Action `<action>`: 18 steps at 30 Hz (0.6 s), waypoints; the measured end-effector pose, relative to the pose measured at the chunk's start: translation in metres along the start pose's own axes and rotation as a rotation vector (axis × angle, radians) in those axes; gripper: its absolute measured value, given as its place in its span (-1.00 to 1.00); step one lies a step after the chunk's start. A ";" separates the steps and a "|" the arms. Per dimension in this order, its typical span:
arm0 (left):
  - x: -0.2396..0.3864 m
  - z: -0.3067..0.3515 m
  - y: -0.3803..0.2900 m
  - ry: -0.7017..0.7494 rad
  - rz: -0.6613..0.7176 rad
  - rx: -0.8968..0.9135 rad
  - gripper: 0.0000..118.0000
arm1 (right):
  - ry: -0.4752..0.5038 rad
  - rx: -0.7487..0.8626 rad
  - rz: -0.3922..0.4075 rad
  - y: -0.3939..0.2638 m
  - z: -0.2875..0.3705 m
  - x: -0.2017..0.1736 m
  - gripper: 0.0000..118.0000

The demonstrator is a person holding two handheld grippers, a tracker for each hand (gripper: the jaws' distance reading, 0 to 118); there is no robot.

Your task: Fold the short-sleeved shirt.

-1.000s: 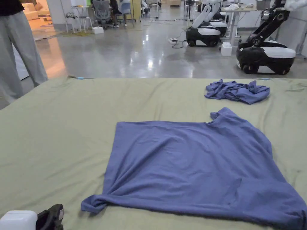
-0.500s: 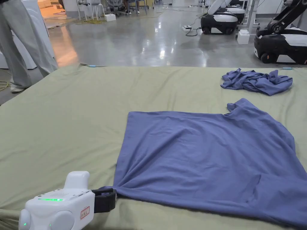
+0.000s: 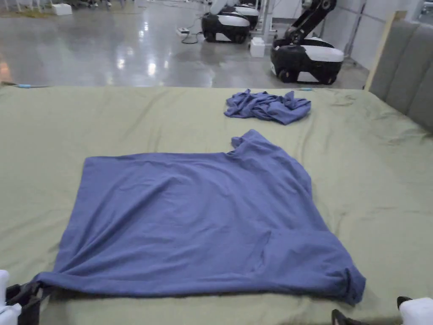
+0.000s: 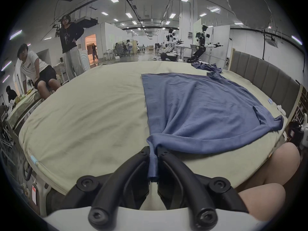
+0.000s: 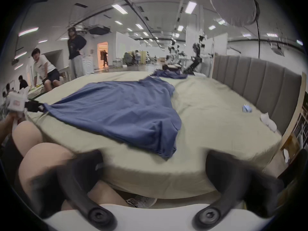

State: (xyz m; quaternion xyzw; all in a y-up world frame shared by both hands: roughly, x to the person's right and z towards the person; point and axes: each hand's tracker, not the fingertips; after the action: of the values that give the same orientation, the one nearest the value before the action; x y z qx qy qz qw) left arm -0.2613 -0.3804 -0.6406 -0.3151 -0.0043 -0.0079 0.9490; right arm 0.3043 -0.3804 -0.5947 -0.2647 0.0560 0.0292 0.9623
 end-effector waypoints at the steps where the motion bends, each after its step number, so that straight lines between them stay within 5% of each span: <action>1: 0.000 0.000 0.000 0.000 0.003 0.000 -0.90 | -0.030 0.103 -0.031 0.003 0.004 0.009 0.96; 2: 0.006 0.002 0.002 -0.002 0.005 -0.003 -0.90 | 0.026 0.048 -0.051 0.007 -0.001 0.011 0.96; 4: 0.008 0.003 0.002 0.000 0.003 -0.008 -0.90 | -0.010 -0.008 -0.036 0.008 -0.024 0.014 0.91; 5: 0.009 0.003 0.002 0.003 0.000 -0.009 -0.90 | -0.004 -0.001 -0.031 0.008 -0.029 0.015 0.67; 6: 0.010 0.003 0.004 0.004 -0.002 -0.011 -0.90 | -0.002 -0.003 -0.033 0.008 -0.033 0.016 0.20; 7: 0.011 0.003 0.004 0.004 -0.003 -0.015 -0.90 | 0.006 -0.020 -0.042 0.009 -0.043 0.015 -0.56; 8: 0.011 0.003 0.004 0.004 -0.005 -0.020 -0.90 | 0.020 -0.055 -0.048 0.009 -0.050 0.015 -0.90; 18: 0.004 0.016 0.003 -0.011 0.001 -0.015 -0.90 | 0.027 0.015 -0.064 0.012 -0.015 0.019 -0.91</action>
State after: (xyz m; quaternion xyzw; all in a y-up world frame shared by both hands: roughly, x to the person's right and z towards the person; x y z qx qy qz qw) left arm -0.2571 -0.3690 -0.6297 -0.3223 -0.0093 -0.0059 0.9466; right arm 0.3204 -0.3767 -0.6159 -0.2596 0.0606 -0.0055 0.9638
